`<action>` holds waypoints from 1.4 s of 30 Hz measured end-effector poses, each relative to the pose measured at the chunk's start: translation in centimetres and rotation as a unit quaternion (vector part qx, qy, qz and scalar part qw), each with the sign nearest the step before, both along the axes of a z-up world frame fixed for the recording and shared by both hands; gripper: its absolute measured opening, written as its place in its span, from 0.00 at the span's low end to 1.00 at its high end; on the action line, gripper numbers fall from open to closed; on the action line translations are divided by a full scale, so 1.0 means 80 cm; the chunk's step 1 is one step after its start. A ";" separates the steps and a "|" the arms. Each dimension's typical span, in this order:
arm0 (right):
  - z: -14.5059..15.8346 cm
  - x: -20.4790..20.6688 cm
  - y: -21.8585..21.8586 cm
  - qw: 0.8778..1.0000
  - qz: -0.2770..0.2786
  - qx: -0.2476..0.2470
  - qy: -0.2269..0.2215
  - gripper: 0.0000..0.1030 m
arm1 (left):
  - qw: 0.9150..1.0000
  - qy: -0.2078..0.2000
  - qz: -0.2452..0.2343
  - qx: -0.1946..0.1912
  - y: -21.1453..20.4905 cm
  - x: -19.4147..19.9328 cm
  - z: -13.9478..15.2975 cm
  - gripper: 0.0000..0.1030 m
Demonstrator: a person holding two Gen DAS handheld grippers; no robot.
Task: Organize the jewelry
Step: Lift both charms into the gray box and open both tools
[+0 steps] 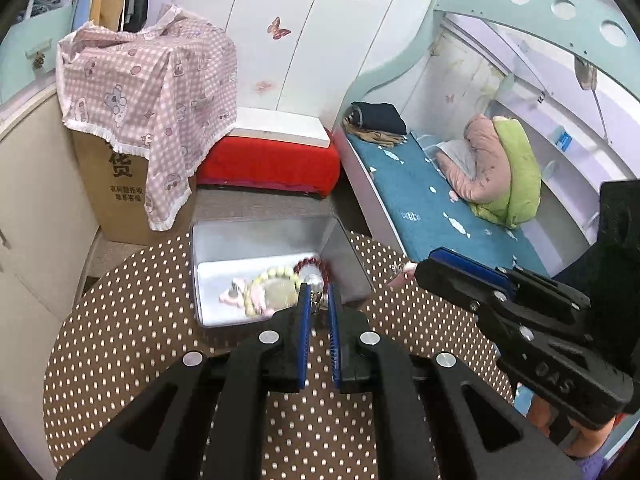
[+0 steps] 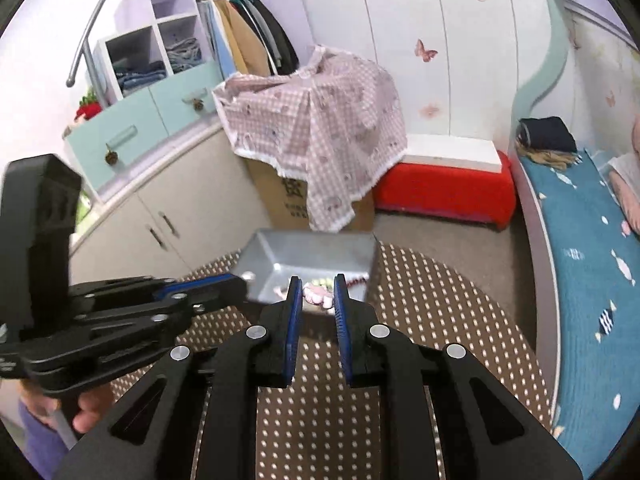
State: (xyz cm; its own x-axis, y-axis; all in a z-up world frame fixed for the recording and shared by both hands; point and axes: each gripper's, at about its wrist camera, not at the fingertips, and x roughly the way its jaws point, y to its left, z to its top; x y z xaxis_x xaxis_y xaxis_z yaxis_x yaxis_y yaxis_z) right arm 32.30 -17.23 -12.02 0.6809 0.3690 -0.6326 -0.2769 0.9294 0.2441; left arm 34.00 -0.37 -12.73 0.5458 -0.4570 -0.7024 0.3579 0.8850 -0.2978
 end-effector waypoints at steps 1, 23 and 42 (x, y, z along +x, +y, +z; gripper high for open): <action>0.001 0.004 0.001 1.000 -0.001 -0.001 0.000 0.16 | 1.000 0.007 -0.001 -0.002 0.000 0.007 -0.001 0.07; -0.066 0.071 0.030 0.997 0.012 -0.010 0.074 0.16 | 0.997 0.080 0.020 0.008 0.005 0.058 -0.056 0.18; -0.030 0.026 0.013 0.999 -0.004 -0.007 0.037 0.49 | 0.996 0.014 0.079 0.040 0.025 0.008 -0.014 0.65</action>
State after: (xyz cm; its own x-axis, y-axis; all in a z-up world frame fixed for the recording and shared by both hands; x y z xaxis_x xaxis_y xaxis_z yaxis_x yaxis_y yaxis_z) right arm 34.41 -16.23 -14.44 0.6344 0.3544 -0.6870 -0.2514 0.9350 0.2502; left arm 34.64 1.63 -13.82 0.5859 -0.3087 -0.7493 0.2042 0.9510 -0.2321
